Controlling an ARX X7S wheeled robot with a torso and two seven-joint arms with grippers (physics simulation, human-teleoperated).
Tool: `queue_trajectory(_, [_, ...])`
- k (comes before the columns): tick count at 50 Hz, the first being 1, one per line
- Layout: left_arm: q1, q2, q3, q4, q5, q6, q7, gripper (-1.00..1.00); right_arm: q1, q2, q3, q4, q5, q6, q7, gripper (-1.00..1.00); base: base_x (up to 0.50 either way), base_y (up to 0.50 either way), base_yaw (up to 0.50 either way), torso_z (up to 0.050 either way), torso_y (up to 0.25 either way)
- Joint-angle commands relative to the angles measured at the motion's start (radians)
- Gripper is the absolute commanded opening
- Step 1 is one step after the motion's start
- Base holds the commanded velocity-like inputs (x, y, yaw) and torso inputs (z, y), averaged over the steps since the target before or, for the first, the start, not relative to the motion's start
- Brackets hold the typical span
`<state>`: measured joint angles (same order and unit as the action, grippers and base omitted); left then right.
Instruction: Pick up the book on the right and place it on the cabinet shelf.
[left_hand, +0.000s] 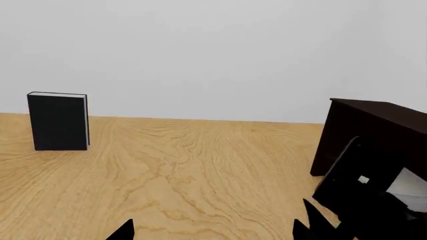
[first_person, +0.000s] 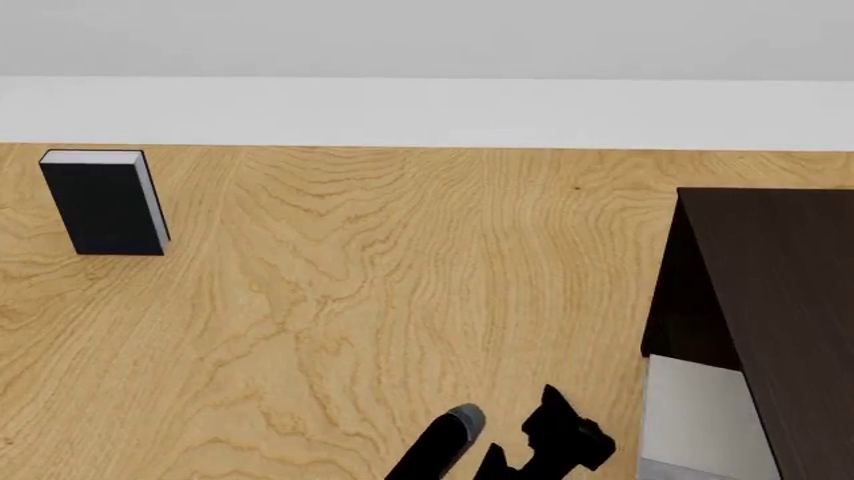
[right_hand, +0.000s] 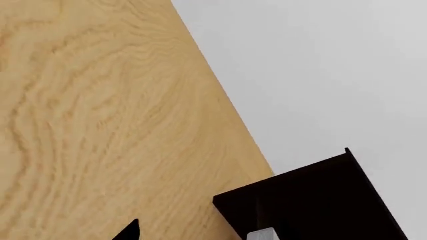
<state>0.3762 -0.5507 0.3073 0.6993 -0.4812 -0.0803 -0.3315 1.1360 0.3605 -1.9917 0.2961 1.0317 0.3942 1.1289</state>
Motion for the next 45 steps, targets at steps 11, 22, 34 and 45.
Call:
queue_trajectory(11, [0.009, -0.007, 0.003, 0.000, 0.001, 0.012, -0.002, 1.00, -0.039, 0.083, 0.230, -0.059, 0.167, -0.284, -0.219, 1.00, 0.00, 0.00, 0.00, 0.000, 0.000])
queue_trajectory(22, [0.007, -0.005, 0.002, -0.015, -0.004, 0.024, 0.002, 1.00, 0.011, 0.086, 0.297, -0.037, 0.280, -0.264, -0.337, 1.00, 0.00, 0.00, 0.00, 0.000, 0.000])
queue_trajectory(34, [-0.001, -0.005, 0.004, -0.023, -0.010, 0.025, 0.004, 1.00, 0.035, 0.080, 0.383, -0.011, 0.435, -0.234, -0.390, 1.00, 0.00, 0.00, 0.00, 0.000, 0.000])
queue_trajectory(45, [-0.009, -0.007, 0.002, -0.034, -0.024, 0.027, 0.006, 1.00, 0.041, 0.049, 0.421, 0.071, 0.507, -0.212, -0.373, 1.00, 0.00, 0.00, 0.00, 0.000, 0.000])
